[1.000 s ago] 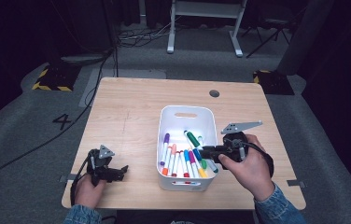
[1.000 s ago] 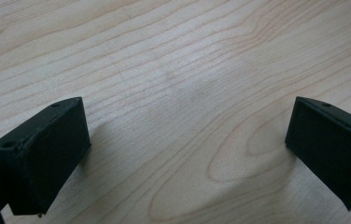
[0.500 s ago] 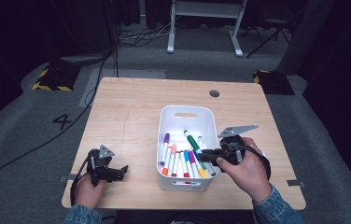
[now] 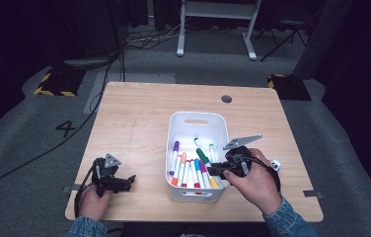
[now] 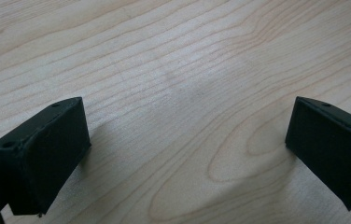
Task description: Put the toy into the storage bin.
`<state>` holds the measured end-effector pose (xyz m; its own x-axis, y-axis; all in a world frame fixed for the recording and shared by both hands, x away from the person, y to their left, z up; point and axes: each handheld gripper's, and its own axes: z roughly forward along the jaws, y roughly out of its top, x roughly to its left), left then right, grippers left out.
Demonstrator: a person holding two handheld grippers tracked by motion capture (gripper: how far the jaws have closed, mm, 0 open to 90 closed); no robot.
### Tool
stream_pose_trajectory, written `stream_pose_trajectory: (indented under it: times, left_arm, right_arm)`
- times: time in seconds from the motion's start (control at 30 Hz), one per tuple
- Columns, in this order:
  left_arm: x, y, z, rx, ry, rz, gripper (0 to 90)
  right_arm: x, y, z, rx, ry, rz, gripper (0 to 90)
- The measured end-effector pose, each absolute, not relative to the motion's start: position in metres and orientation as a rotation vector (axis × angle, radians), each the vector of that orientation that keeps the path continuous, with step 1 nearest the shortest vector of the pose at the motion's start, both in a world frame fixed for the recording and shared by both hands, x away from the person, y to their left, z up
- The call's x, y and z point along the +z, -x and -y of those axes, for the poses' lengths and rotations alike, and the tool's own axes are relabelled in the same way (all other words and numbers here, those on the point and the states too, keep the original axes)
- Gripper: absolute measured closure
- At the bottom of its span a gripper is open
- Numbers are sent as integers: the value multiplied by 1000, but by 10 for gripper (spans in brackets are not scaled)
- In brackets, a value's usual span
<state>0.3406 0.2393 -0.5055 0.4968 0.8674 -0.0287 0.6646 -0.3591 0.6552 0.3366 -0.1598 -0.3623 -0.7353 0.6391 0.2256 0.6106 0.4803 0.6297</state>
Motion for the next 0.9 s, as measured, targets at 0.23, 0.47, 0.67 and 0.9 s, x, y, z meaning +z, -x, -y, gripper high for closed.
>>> stream_pose_trajectory:
  times: [0.23, 0.47, 0.67, 0.9]
  left_arm:
    - [-506, -341, -239, 434, -2135, -1252, 0]
    - [-506, -341, -239, 434, -2135, -1252, 0]
    - [-506, -341, -239, 435, -2135, -1252, 0]
    - [-506, -341, -239, 436, -2136, -1251, 0]
  right_arm:
    - [-366, -337, 156, 1071, -1140, -2676, 769]
    - [-368, -335, 155, 1051, -1126, -2670, 671]
    - [-358, -332, 161, 1111, -1105, -2602, 622]
    - [-350, -335, 172, 1126, -1105, -2541, 600]
